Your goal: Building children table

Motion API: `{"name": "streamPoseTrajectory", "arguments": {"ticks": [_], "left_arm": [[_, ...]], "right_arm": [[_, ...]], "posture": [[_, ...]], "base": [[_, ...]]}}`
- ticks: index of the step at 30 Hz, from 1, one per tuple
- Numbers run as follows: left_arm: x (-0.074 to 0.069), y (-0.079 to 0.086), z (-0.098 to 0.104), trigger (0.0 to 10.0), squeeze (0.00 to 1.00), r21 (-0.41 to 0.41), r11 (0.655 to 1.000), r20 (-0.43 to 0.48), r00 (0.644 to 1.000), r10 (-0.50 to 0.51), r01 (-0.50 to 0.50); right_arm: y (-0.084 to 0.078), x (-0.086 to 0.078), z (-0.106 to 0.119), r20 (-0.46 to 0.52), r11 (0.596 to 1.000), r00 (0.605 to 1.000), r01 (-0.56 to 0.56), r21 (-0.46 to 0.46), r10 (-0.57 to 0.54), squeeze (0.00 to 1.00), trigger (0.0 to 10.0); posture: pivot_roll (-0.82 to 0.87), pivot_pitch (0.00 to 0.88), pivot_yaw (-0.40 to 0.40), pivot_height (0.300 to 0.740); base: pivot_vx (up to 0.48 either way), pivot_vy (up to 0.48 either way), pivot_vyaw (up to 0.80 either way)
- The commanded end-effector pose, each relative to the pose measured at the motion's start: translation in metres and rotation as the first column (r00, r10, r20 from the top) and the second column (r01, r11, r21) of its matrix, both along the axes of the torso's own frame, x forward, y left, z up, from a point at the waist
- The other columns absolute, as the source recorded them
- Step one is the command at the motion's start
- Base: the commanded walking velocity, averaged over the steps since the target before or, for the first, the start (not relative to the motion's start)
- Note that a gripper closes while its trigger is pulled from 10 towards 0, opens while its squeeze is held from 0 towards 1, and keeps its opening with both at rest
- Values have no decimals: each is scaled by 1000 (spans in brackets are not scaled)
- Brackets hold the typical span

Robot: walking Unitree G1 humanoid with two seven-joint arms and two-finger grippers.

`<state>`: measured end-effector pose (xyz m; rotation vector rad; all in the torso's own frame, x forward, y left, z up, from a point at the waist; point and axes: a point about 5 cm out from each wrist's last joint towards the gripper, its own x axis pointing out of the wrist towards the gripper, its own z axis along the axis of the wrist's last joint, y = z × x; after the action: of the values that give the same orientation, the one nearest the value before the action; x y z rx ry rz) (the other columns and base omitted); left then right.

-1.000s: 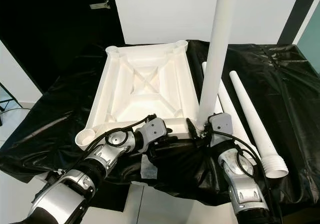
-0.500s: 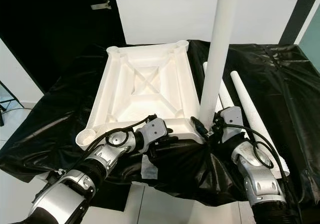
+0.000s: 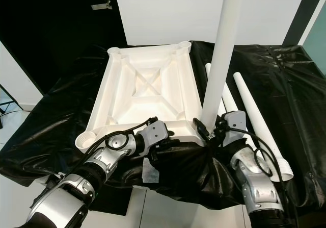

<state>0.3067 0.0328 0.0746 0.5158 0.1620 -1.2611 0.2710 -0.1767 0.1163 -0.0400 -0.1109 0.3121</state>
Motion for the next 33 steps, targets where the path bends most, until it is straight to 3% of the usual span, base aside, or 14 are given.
{"name": "streamPoseTrajectory", "arguments": {"ticks": [1, 7, 8, 9, 11, 12, 18, 19, 20, 21, 22, 30, 31, 33], "left_arm": [[-27, 16, -44, 10000, 0, 155, 982, -218, 973, -73, 108], [-27, 15, -43, 10000, 0, 155, 982, -217, 973, -76, 111], [-27, 14, -43, 10000, 0, 155, 981, -216, 973, -79, 114], [-27, 13, -43, 10000, 0, 156, 981, -215, 973, -81, 116], [-26, 11, -42, 10000, 0, 155, 981, -213, 974, -82, 117], [-26, 9, -41, 10000, 0, 151, 982, -211, 974, -81, 114], [-26, 4, -41, 10000, 0, 139, 984, -215, 973, -79, 111], [-28, 4, -44, 10000, 0, 145, 982, -219, 972, -87, 121], [-29, 3, -44, 10000, 0, 147, 981, -219, 972, -89, 123], [-29, 3, -44, 10000, 0, 147, 981, -219, 972, -89, 123], [-28, 3, -43, 10000, 0, 147, 981, -218, 972, -89, 123], [-26, 5, -42, 10000, 0, 151, 981, -212, 973, -89, 123], [-26, 5, -42, 10000, 0, 152, 981, -211, 974, -86, 120], [-25, 5, -42, 10000, 0, 152, 981, -210, 974, -84, 118]], "right_arm": [[3, -3, -14, -24, 965, 965, 261, 23, -261, 0, 0], [11, -6, -17, -46, 937, 937, 347, 41, -345, 0, 0], [13, -6, -17, -46, 942, 942, 333, 32, -331, 0, 8941], [13, -5, -17, -43, 948, 948, 318, 25, -316, 0, 8941], [11, -3, -17, -44, 953, 952, 304, -6, -304, 0, 10000], [7, -1, -15, -37, 960, 959, 280, -29, -281, 1000, 10000], [1, 5, -8, -18, 990, 991, 129, -63, -130, 1000, 10000], [-1, 8, -5, -23, 992, 998, 49, -120, -52, 1000, 10000], [-2, 9, -3, -23, 989, 999, 28, -147, -31, 451, 10000], [-2, 9, -3, -23, 989, 999, 28, -147, -31, 451, 10000], [-5, 11, 1, -21, 985, 1000, -13, -174, 9, 0, 10000], [-9, 13, 12, -26, 947, 984, -178, -266, 178, 0, 10000], [-10, 13, 12, -49, 939, 977, -213, -269, 208, 0, 2157], [-11, 14, 12, -66, 935, 972, -234, -267, 225, 0, 2157]], "posture": [[-31, 15, 50, 740], [-39, 13, 59, 740], [-47, 6, 58, 740], [-47, 6, 58, 740], [-60, 0, 48, 740], [-64, 0, 43, 740], [-84, 0, 41, 740], [-91, 0, 43, 740], [-90, 0, 43, 740], [-90, 0, 43, 740], [-89, 0, 45, 740], [-88, 0, 50, 740], [-87, 0, 51, 740], [-87, 0, 51, 740]], "base": [[0, 0, 0], [0, 0, 0], [0, 0, 0], [0, 0, 0], [0, 0, 0], [0, 0, 0], [0, 0, 0], [0, 0, 0], [0, 0, 0], [0, 0, 0], [0, 0, 0], [0, 0, 0], [0, 0, 0], [0, 0, 0]]}}
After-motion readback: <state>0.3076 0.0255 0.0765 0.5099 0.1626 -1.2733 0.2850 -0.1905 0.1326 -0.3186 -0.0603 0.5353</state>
